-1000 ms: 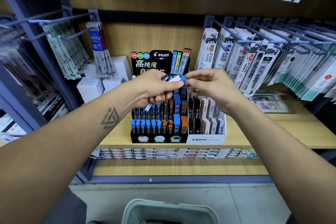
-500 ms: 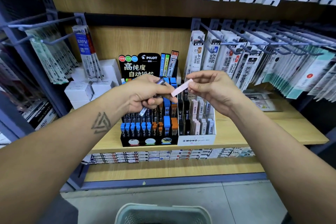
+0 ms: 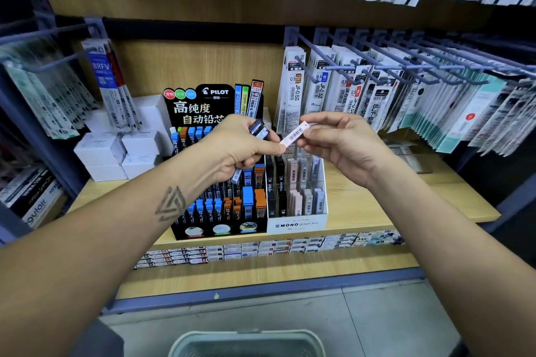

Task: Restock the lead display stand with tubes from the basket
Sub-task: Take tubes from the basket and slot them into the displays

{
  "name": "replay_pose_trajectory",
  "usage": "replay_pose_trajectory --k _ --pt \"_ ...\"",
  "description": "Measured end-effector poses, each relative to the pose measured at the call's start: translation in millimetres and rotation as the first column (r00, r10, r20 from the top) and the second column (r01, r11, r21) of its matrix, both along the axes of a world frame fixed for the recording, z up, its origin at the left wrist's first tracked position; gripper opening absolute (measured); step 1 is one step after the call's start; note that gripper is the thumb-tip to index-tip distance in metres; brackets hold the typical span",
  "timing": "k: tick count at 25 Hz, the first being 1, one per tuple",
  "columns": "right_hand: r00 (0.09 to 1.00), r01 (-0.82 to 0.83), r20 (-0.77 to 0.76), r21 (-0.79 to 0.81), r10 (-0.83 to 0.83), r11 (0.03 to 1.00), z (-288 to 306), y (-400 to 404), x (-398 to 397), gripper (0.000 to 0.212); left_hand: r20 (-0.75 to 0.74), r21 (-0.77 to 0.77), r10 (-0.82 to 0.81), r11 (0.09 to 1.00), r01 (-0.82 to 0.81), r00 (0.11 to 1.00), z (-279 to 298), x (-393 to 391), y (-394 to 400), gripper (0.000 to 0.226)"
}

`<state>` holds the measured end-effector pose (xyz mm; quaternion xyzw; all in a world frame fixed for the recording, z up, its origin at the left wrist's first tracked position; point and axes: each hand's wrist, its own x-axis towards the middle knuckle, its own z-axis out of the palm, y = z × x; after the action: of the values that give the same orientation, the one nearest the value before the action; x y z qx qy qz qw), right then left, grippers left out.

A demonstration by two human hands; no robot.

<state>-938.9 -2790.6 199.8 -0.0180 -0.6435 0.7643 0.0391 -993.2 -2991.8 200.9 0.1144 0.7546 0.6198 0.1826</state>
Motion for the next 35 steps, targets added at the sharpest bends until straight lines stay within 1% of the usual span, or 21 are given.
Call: replay_pose_trajectory --k 4,7,9,12,15,16,18,19,21,24,27,29,34,35 --pt "0.995 0.091 -0.065 0.158 -0.081 0.983 4.0 4.8 -0.9 0.018 -0.038 -0.040 0.008 0.999 -0.009 0.999 0.5 0.9 8.5 0.018" --pt "0.981 0.164 -0.140 0.235 -0.134 0.958 11.2 15.8 -2.1 0.013 -0.023 0.008 0.021 1.000 -0.020 1.000 5.1 -5.4 7.0 0.012" --pt "0.972 0.206 -0.181 0.342 -0.151 0.917 11.3 24.5 -3.5 0.013 0.000 0.047 0.039 0.998 -0.039 0.999 6.8 -10.8 3.1 0.012" --pt "0.960 0.269 -0.215 0.539 -0.179 0.798 3.7 29.4 -8.7 0.013 0.012 0.041 0.050 0.998 -0.051 0.999 4.7 -15.7 0.2 0.017" --pt "0.932 0.356 -0.304 0.665 -0.197 0.657 -7.7 22.5 -20.0 0.012 0.014 0.044 0.040 0.998 -0.040 0.999 2.9 -16.4 1.6 0.016" --pt "0.922 0.380 -0.339 0.704 -0.185 0.600 -10.6 18.4 -24.9 0.011 0.015 0.049 0.037 0.998 -0.038 0.999 2.7 -16.5 2.1 0.015" --pt "0.898 0.430 -0.423 0.786 -0.120 0.444 -16.1 10.3 -35.4 0.013 0.016 0.054 0.033 0.998 -0.034 0.999 2.9 -16.8 2.7 0.013" --pt "0.887 0.450 -0.456 0.811 -0.079 0.374 -18.6 7.3 -40.2 0.013 0.016 0.054 0.030 0.998 -0.031 0.999 2.9 -17.0 2.6 0.013" --pt "0.883 0.457 -0.469 0.848 -0.022 0.269 -23.6 2.7 -48.7 0.011 0.017 0.051 0.028 0.998 -0.029 0.999 2.0 -18.4 0.9 0.016" --pt "0.908 0.418 -0.419 0.896 -0.031 0.147 -31.2 -4.9 -58.6 0.010 0.025 0.044 0.032 0.998 -0.033 0.999 -0.5 -21.5 -3.4 0.018" --pt "0.917 0.396 -0.391 0.914 -0.073 0.085 -34.8 -13.4 -63.8 0.006 0.026 0.040 0.031 0.999 -0.032 0.999 -3.2 -24.8 -7.8 0.020" --pt "0.921 0.383 -0.378 0.922 -0.092 0.047 -37.2 -16.9 -65.6 0.008 0.024 0.041 0.025 0.999 -0.026 0.999 -3.9 -25.9 -8.7 0.020" --pt "0.911 0.404 -0.402 0.915 -0.094 0.001 -42.7 -16.0 -68.3 0.014 0.027 0.038 0.016 0.999 -0.017 1.000 -4.3 -25.4 -9.7 0.023" --pt "0.911 0.403 -0.400 0.915 -0.096 0.010 -43.1 -14.5 -68.4 0.015 0.035 0.035 0.006 0.999 -0.007 0.999 -4.2 -24.5 -9.9 0.022"
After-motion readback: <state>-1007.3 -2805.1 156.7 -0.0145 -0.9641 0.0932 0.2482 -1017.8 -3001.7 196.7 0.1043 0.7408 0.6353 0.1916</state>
